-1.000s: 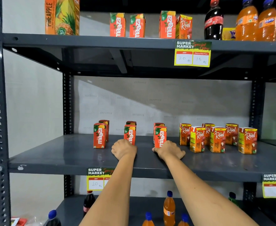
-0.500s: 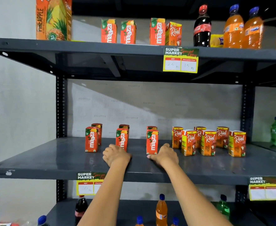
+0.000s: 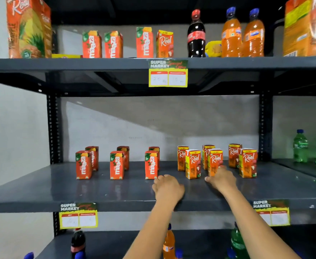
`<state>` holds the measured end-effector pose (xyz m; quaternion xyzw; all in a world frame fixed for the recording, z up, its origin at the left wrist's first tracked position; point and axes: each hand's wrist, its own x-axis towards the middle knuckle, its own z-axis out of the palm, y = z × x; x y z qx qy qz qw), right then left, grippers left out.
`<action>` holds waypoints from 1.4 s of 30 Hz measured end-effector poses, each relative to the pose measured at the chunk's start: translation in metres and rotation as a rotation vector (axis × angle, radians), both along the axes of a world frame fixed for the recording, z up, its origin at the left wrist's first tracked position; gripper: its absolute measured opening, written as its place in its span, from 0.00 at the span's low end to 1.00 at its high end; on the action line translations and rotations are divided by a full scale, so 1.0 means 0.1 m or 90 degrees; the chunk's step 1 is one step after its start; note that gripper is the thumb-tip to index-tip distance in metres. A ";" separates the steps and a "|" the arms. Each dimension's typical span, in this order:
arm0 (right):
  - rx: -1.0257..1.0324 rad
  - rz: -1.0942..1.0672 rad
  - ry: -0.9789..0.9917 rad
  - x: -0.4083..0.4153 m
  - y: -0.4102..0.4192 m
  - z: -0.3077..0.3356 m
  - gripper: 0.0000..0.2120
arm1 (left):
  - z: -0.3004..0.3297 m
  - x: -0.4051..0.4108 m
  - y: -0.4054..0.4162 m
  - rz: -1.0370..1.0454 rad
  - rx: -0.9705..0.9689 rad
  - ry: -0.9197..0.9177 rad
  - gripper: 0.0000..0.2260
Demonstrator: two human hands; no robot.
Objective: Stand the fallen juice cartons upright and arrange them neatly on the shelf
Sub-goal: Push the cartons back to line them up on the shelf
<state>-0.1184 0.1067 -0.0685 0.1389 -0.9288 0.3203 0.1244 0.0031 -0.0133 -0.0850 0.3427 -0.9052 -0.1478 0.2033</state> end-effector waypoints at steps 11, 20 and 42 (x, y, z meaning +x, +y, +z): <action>-0.001 -0.008 0.009 0.26 -0.40 0.05 0.34 | 0.17 -0.28 -0.09 0.114 0.114 0.133 0.40; 0.030 -0.003 0.014 0.43 -0.55 0.00 0.32 | 0.10 -0.26 -0.28 0.167 0.091 0.141 0.32; 0.028 0.005 0.024 -0.02 0.13 0.30 0.25 | 0.43 -0.60 0.36 0.212 0.051 0.083 0.25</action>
